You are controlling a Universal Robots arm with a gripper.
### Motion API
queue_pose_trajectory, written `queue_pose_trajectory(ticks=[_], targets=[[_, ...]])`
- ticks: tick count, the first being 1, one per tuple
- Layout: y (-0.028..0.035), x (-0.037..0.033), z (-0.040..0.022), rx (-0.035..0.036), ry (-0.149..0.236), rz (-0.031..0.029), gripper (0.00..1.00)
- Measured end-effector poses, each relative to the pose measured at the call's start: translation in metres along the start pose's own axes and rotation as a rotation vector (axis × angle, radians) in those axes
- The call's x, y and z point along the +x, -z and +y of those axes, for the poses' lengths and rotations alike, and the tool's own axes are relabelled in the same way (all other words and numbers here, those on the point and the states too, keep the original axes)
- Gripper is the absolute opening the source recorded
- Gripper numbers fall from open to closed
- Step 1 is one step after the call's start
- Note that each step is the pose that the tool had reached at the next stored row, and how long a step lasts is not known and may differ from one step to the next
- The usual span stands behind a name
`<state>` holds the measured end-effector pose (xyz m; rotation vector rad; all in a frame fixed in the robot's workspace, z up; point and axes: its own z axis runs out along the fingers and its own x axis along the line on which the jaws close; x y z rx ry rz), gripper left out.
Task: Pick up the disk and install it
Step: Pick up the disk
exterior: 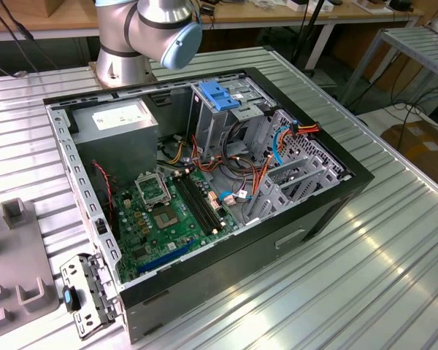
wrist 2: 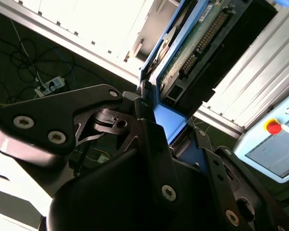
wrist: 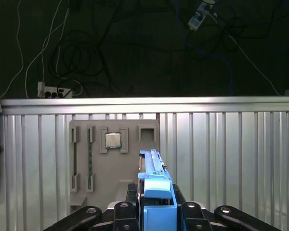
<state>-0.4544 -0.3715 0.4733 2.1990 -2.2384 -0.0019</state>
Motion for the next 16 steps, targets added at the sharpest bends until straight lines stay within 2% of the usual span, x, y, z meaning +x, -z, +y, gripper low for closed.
queue_pose_trajectory(ticks=[10, 16], targets=[[0.0001, -0.0001, -0.0055, -0.0001, 0.0, 0.0001, 0.37], [0.0001, -0.0002, -0.0121, -0.0001, 0.0, 0.0001, 0.37]])
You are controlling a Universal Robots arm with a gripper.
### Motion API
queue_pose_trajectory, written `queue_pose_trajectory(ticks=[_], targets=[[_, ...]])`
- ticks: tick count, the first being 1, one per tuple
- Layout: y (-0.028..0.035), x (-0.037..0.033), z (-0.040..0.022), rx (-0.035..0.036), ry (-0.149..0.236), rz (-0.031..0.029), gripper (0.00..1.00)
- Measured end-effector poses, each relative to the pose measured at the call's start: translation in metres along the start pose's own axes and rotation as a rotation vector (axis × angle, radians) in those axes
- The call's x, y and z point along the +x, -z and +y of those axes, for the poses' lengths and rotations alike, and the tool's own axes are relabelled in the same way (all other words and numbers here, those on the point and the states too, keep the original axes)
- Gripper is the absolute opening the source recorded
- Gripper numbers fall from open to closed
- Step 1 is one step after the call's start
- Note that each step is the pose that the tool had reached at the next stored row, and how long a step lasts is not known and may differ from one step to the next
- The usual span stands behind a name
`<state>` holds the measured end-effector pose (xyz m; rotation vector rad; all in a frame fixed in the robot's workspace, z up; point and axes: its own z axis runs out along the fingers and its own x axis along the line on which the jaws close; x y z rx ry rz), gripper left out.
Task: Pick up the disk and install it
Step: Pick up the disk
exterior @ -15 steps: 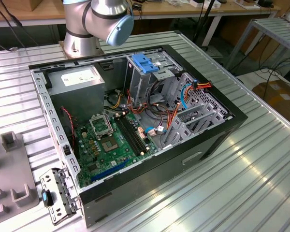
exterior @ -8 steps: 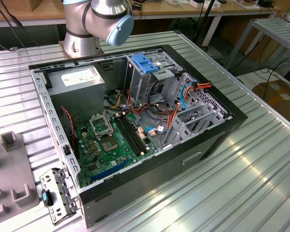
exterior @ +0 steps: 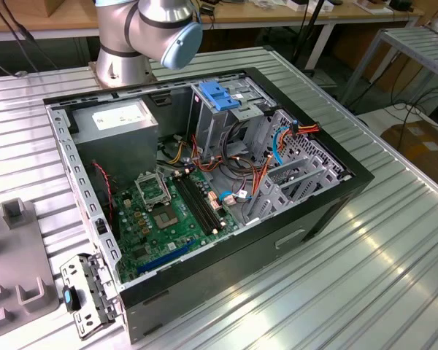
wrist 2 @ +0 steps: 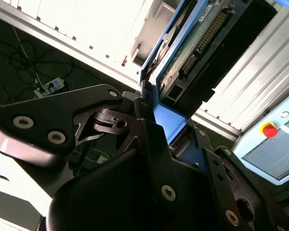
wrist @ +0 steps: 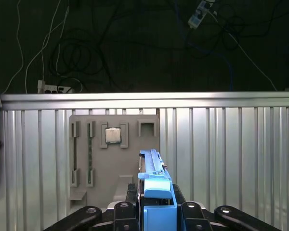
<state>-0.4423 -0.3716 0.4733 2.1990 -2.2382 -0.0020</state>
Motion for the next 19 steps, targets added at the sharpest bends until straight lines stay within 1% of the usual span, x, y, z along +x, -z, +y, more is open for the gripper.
queue_pose_trajectory(ticks=[7, 9, 19], targets=[[0.0, -0.0002, -0.0074, 0.0, 0.0, 0.0, 0.37], [0.0, -0.0002, -0.0108, 0.0, 0.0, 0.0, 0.37], [0.0001, -0.0002, -0.0115, 0.0, 0.0, 0.0, 0.37]])
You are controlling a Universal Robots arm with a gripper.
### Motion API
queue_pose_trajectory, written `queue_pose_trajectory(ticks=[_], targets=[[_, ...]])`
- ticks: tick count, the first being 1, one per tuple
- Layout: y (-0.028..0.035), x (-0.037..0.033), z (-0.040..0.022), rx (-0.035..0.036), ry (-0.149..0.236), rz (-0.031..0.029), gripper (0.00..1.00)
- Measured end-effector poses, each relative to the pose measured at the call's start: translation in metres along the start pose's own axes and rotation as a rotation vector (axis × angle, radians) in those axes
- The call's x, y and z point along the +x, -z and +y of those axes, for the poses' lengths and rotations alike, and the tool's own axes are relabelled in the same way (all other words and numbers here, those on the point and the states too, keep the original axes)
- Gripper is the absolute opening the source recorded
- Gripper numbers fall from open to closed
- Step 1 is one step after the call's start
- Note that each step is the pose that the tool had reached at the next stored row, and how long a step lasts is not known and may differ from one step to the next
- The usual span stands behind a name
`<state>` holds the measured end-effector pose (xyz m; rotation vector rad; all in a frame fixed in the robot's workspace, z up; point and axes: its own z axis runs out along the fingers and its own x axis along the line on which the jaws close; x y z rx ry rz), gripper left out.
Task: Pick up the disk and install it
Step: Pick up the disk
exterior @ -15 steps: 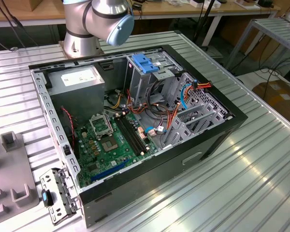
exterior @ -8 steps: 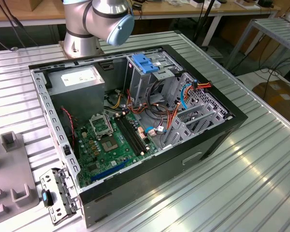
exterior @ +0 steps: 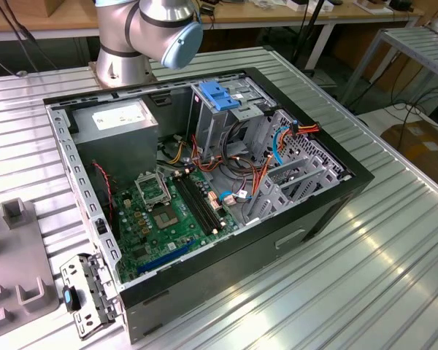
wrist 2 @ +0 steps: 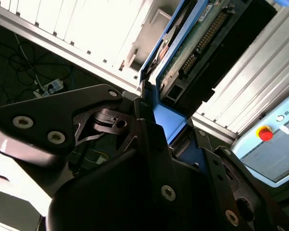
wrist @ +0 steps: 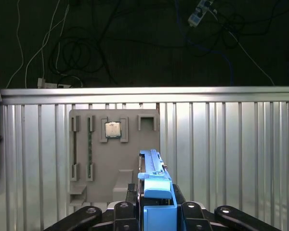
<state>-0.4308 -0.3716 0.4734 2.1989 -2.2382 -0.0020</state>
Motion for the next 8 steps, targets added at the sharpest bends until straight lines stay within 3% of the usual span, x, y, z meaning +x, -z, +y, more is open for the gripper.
queue_pose_trajectory(ticks=[8], targets=[[0.0055, 0.0, 0.0, 0.0, 0.0, 0.0, 0.37]])
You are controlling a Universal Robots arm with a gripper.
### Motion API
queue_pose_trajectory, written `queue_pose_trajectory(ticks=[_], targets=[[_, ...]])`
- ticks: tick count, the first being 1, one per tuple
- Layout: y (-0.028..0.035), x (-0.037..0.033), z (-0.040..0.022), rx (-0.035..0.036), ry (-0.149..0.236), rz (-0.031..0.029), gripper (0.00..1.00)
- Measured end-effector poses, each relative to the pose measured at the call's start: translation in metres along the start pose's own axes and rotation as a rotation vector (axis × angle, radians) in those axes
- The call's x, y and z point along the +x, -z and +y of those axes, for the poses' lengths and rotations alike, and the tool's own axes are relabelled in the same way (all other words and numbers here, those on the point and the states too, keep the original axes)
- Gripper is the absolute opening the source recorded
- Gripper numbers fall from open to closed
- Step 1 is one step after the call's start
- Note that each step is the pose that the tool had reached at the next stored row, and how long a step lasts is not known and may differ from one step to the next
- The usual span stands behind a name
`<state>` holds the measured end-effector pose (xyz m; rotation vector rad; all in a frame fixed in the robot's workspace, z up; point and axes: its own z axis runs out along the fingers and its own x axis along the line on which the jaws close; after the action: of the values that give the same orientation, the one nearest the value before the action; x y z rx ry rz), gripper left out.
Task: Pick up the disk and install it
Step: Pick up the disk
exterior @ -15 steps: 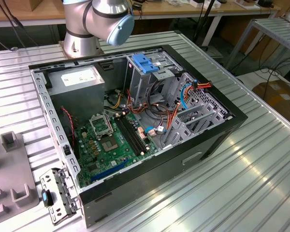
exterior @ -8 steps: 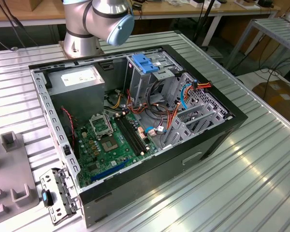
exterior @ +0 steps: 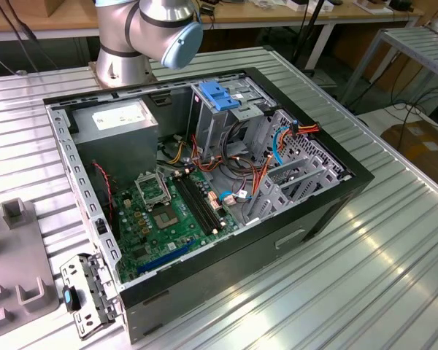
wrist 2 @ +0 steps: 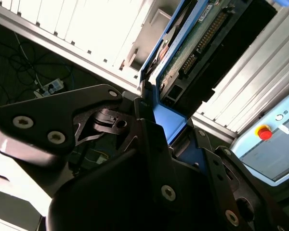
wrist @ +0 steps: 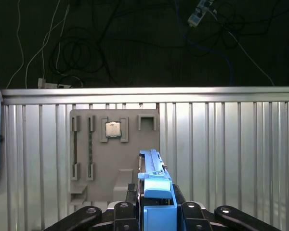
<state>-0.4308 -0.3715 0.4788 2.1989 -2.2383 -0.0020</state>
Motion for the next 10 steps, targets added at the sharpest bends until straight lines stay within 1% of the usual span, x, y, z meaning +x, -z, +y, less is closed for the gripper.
queue_pose_trajectory(ticks=[2, 5, 10], targets=[[0.0019, 0.0, 0.0, 0.0, 0.0, 0.0, 0.37], [0.0027, 0.0, -0.0001, 0.0002, 0.0, -0.0001, 0.37], [0.0028, 0.0, -0.0034, 0.0, 0.0, 0.0, 0.37]])
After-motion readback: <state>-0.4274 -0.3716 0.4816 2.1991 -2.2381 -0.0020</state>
